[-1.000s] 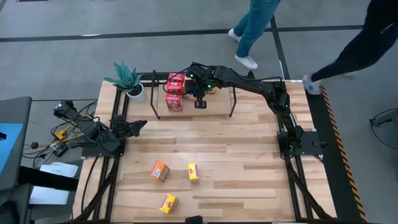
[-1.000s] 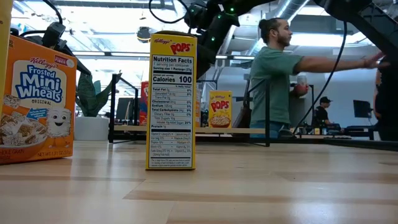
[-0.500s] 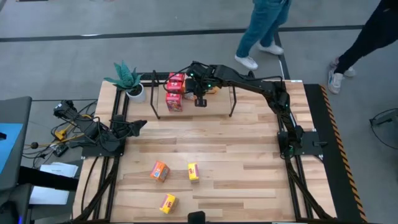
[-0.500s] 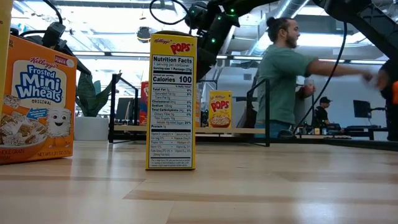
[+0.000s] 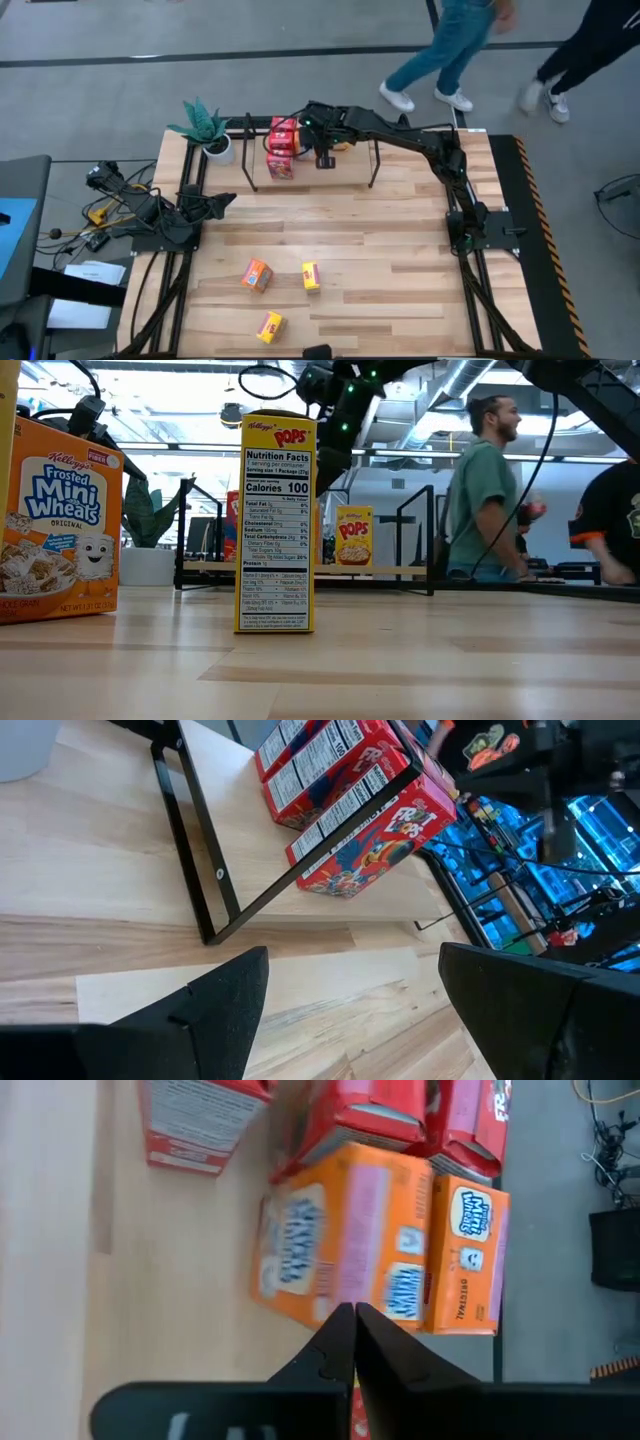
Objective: Stack cereal on shelf
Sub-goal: Put the orange cereal box on the shelf aligned with the other orange cereal boxes
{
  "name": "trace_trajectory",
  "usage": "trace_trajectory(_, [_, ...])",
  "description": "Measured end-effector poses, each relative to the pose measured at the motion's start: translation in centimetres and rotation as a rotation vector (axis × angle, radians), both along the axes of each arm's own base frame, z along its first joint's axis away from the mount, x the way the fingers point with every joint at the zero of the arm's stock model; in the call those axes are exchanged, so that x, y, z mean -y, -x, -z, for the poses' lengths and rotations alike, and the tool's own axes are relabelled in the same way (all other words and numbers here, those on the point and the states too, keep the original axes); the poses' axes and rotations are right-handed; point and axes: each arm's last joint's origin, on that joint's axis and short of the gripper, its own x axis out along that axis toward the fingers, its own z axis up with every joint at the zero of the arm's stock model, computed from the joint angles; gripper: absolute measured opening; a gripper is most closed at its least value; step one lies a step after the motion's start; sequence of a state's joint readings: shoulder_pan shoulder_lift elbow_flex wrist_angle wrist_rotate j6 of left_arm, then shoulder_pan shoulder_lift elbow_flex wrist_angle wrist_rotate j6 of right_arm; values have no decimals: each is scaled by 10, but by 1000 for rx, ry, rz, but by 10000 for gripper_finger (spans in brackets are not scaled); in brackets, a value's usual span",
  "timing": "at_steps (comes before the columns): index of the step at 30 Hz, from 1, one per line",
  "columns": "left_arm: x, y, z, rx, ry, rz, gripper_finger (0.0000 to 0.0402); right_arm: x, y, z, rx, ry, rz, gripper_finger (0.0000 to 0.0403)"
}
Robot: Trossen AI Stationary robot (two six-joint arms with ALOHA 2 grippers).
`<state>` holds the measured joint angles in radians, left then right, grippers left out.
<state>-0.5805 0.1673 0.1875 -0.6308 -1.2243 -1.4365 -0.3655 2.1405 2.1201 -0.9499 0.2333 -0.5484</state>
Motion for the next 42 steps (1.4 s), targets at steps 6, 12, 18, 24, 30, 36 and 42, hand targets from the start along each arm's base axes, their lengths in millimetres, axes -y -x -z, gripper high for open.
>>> trace_trajectory(6, [0,0,0,-13,-5,14,286,-43,19,-38,9,-61,-69,21])
trace_trajectory(12, [1,-1,0,-46,-25,42,286,-90,40,-71,102,-366,-193,56])
trace_trajectory(18, [2,-1,1,-68,-2,93,286,-130,44,-80,125,-491,-135,142])
trace_trajectory(24, [5,-3,3,-136,24,224,286,-187,44,-71,22,-596,-92,231])
trace_trajectory(30, [9,-3,5,-192,41,344,286,-243,35,-59,24,-581,-114,254])
trace_trajectory(36, [18,-11,-6,-148,4,577,286,-285,37,-44,-38,-607,-104,244])
trace_trajectory(42, [26,-16,-24,19,57,734,286,-313,51,-41,-97,-628,-70,230])
